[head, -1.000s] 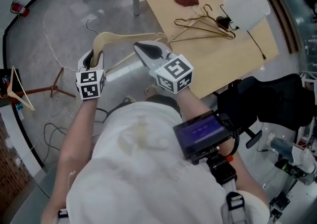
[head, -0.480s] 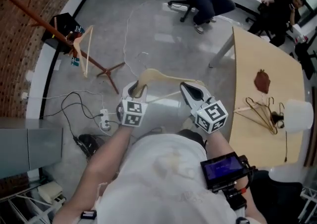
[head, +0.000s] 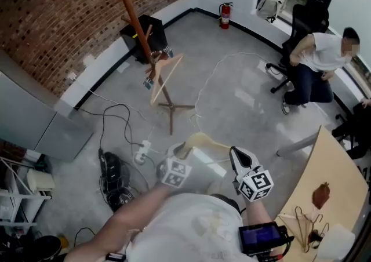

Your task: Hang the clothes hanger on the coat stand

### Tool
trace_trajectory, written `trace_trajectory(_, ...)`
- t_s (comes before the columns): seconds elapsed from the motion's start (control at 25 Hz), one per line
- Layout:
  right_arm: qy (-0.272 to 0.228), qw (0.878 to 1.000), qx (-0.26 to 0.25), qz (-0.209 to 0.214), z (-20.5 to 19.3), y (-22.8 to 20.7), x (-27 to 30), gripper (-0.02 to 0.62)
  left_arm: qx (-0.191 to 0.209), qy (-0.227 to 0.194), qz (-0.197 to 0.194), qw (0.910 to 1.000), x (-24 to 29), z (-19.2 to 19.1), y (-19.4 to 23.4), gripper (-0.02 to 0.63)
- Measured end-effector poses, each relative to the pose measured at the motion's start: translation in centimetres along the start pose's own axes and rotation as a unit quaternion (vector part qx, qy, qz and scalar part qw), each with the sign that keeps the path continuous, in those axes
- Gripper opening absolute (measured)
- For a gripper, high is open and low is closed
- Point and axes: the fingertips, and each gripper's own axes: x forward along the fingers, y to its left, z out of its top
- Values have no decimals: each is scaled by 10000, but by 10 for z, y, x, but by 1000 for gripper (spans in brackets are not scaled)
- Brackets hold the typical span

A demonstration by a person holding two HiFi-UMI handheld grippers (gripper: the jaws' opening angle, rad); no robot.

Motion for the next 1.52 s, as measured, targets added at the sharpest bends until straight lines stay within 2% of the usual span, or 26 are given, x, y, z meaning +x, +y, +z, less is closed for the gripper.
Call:
trace_trajectory(0.2, 30, 9979, -79, 635, 12, -17, 28, 14, -315, 127, 432, 9985, 12, 7, 11, 130)
trace_trajectory(0.36, 43, 9957, -12, 923, 13, -32, 44, 14, -433, 123, 743, 9962, 16, 17, 18, 130)
trace_trajectory(0.52, 61, 9922, -17, 1245, 15, -40, 63, 14, -566, 356, 1079, 9919, 26, -5, 31, 130)
trace_trajectory(0.72, 184, 9874, -84, 1571, 21, -39, 91, 14, -493, 93, 1436, 9884, 29, 4, 62, 130)
trace_trajectory(0.88, 251, 9834, -172, 1790, 26, -25, 123, 14, -621, 183, 1525, 9862, 17, 10, 87, 130)
trace_trajectory(1.08, 281, 9814, -238, 1882, 30, -8, 172, 14, -647, 232, 1606, 9846, 15, 6, 130, 130)
trace_trajectory(1.24, 353, 9808, -376, 1882, 37, 10, 210, 14, -439, 204, 1560, 9866, 20, 4, 169, 130)
trace_trajectory(1.52, 272, 9822, -628, 1750, 67, 30, 271, 14, -149, 55, 1696, 9854, 23, 26, 245, 130)
